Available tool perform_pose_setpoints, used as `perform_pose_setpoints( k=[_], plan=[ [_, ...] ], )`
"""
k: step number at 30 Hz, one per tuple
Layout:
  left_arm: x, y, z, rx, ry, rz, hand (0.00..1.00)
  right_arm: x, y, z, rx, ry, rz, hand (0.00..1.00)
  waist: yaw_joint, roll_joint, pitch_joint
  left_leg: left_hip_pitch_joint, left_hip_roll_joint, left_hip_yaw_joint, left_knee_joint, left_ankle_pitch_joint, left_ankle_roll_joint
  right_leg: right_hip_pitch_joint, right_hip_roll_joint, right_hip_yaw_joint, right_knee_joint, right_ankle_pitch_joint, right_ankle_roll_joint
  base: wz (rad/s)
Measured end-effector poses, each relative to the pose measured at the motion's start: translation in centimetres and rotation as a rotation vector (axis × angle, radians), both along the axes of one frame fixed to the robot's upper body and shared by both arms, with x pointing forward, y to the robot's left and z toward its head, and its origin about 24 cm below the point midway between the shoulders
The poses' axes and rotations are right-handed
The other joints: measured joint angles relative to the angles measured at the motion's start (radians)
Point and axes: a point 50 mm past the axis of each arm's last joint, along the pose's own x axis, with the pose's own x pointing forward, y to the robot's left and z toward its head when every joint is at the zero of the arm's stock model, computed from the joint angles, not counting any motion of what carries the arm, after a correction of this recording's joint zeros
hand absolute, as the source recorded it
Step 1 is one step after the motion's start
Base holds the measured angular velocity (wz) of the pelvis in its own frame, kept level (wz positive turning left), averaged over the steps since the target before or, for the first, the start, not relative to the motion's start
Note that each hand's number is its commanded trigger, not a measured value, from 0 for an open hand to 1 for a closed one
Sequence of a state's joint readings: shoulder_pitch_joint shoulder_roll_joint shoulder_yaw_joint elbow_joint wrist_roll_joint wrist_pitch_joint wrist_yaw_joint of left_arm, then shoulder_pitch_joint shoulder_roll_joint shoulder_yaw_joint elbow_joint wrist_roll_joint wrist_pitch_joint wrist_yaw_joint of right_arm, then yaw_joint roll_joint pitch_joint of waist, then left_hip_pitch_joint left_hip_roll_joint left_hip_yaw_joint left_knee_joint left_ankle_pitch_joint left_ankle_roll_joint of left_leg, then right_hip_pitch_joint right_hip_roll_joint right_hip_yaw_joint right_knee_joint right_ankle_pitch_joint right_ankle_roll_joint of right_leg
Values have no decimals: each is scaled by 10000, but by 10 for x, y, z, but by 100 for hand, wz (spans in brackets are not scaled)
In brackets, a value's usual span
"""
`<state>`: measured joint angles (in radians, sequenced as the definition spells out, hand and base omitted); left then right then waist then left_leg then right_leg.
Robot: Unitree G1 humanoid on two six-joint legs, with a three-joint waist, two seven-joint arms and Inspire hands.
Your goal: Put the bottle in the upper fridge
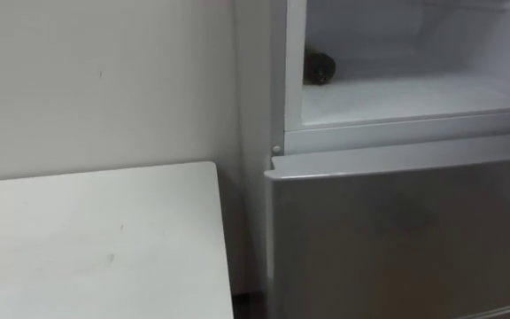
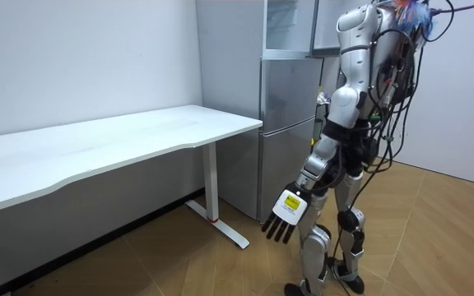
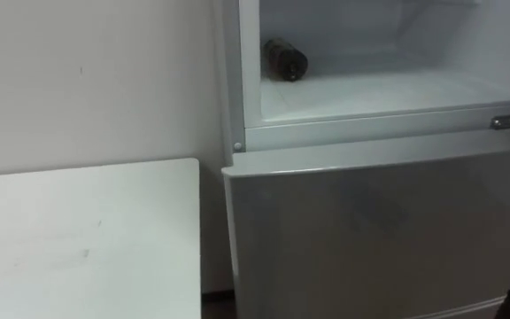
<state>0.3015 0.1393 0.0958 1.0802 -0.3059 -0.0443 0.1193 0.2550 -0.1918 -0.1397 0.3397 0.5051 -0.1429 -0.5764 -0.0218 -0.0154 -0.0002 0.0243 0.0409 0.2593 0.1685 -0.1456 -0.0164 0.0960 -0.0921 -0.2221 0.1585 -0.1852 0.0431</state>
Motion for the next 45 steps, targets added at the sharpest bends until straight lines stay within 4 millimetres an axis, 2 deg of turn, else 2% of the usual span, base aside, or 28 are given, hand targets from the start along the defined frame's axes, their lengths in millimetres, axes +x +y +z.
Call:
perform_pose_setpoints(
  k=[2, 7, 10, 15, 20, 24, 29, 35, 41, 45],
  plan=[
    [1, 0, 0, -15, -36, 81, 0, -8, -1, -10, 58, 544, -285, 0, 6, 38, -1, 3, -6, -1, -6, 0, 1, 11, 1, 2, -54, -1, 2, 0],
    [5, -2, 0, -180, -203, 39, 0, -42, -1, -51, 197, 3070, -515, 0, 13, 25, 0, 59, -16, -32, -39, -1, -4, 85, 6, -33, -81, -8, 12, 1],
    [5, -2, -1, -186, -186, 32, 0, -60, 3, -65, 418, 4103, -527, 0, 9, 12, 10, 48, -29, -96, -57, -8, -14, 88, 4, -54, -99, -32, 21, 0],
    [6, -2, -1, -194, -225, 32, 0, -76, 9, -76, 985, 4717, -852, 0, 1, -24, 18, 50, -43, -158, -63, -21, -30, 117, 4, -82, -100, -89, 19, 3],
    [11, -2, -1, -179, -297, -98, 0, -75, 13, -78, 1477, 4553, -1220, 0, -24, 1, 25, 59, -42, -119, -57, -22, -32, 115, 4, -75, -96, -90, 17, 0],
    [17, -3, 0, -170, -475, -239, 0, -72, 13, -77, 1494, 4409, -1249, 0, -51, 4, 34, 66, -39, -84, -61, -24, -33, 100, 4, -45, -94, -90, 17, 0],
    [18, -1, 0, -155, -628, -258, 0, -68, 3, -72, 1452, 3901, -1928, 0, -214, -23, 38, 80, -47, -87, -80, -23, -33, 107, 3, -36, -97, -97, 20, 0],
    [18, 0, 1, -27, -593, -495, 0, -57, -13, -54, 973, 2855, -3050, 0, -312, -127, 109, 212, -53, -67, -105, -33, -45, 224, 1, -9, -99, -160, 20, 0],
    [13, 3, 2, 87, -463, -516, 0, -41, -35, -21, 311, 1120, -4024, 0, -378, -183, 94, 240, -97, -103, -241, -29, -49, 177, -10, 49, -89, -187, 34, 0],
    [4, 7, 3, 170, -266, -435, 0, -32, -53, 5, -437, 203, -4783, 0, -514, -382, 57, 236, -138, -67, -246, -29, -49, 159, -52, 10, -81, -203, 58, 0]
  ],
)
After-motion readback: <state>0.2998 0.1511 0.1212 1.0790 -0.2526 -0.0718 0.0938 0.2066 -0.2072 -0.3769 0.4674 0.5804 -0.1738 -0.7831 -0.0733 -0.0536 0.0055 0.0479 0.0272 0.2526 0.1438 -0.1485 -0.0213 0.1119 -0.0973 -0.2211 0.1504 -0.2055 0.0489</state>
